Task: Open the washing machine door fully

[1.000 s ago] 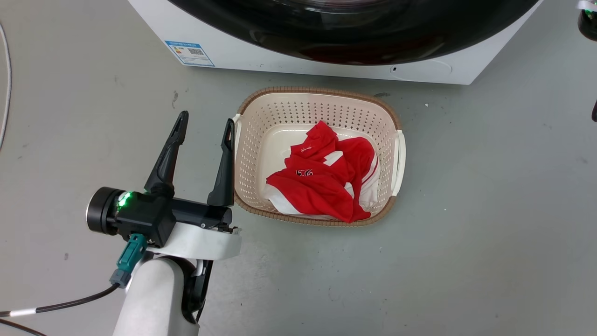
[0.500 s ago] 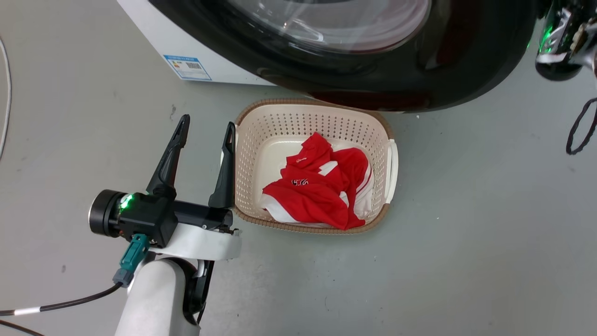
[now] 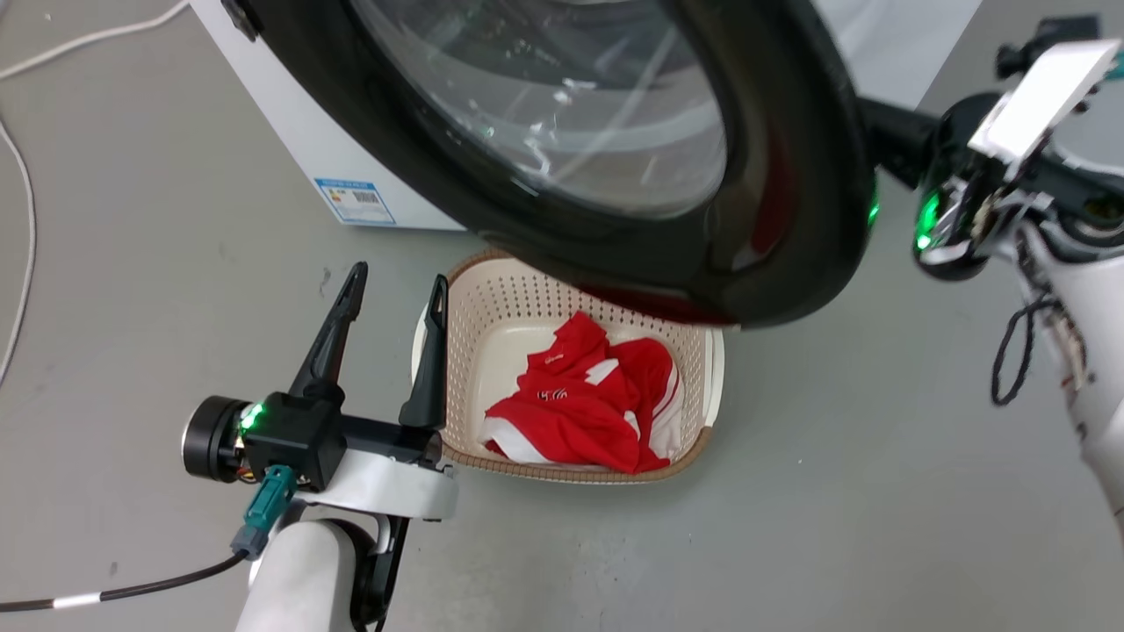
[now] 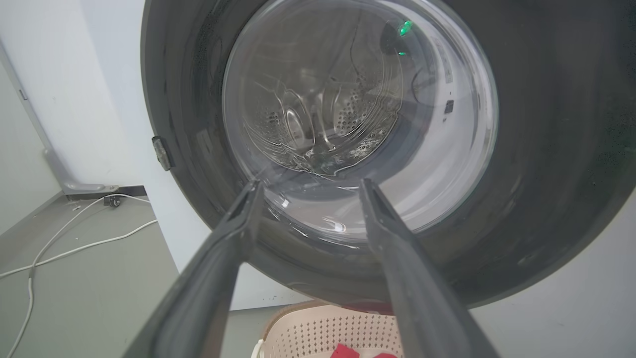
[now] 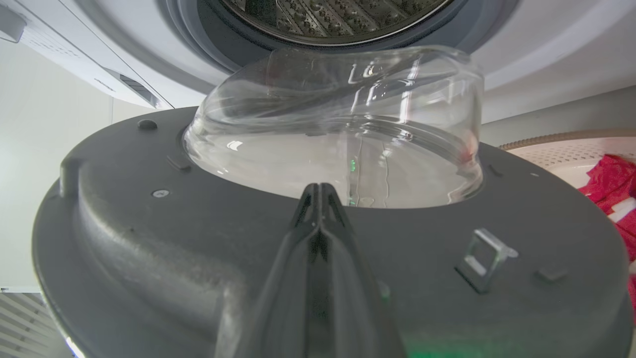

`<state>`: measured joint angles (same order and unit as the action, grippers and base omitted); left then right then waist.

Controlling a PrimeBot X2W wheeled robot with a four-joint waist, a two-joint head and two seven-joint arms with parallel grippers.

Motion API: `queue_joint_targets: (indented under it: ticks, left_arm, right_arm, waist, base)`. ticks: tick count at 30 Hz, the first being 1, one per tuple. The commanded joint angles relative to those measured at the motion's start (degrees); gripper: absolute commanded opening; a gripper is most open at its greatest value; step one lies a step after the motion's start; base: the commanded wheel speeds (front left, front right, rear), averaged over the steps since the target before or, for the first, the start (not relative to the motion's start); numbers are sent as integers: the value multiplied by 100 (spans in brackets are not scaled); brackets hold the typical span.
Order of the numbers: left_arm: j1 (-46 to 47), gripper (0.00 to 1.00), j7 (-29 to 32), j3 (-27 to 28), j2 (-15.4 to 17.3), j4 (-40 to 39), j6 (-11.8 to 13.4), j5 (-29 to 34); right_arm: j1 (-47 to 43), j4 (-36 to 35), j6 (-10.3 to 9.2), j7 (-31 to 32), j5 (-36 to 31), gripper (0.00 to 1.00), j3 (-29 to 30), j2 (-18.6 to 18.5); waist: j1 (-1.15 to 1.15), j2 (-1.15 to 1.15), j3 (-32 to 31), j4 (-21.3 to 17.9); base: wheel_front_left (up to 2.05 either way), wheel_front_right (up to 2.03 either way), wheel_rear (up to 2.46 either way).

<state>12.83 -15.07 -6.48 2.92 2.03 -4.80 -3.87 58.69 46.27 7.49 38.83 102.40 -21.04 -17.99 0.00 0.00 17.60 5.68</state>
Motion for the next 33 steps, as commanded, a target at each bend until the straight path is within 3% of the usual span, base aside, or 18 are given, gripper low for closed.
queue_joint_targets:
  ticks: [1,16,33]
  left_arm:
    - [-88,100,-16,-4,-6,23,26,14]
    - [-488,100,-16,-8,-6,201,8,60]
    - [-631,100,-16,-70,-6,247,51,-5]
  right_arm:
    - [-223,-117,0,52,71,0,-32,103]
    - [-1563,-1012,0,143,226,0,-267,640]
    - [-2257,-1646,0,-19,170,0,-625,1071]
  waist:
    - [0,0,-177,-44]
    - [0,0,-849,-157]
    - [0,0,-987,-195]
  base:
    - [0,0,0]
    - [0,0,0]
    - [0,0,0]
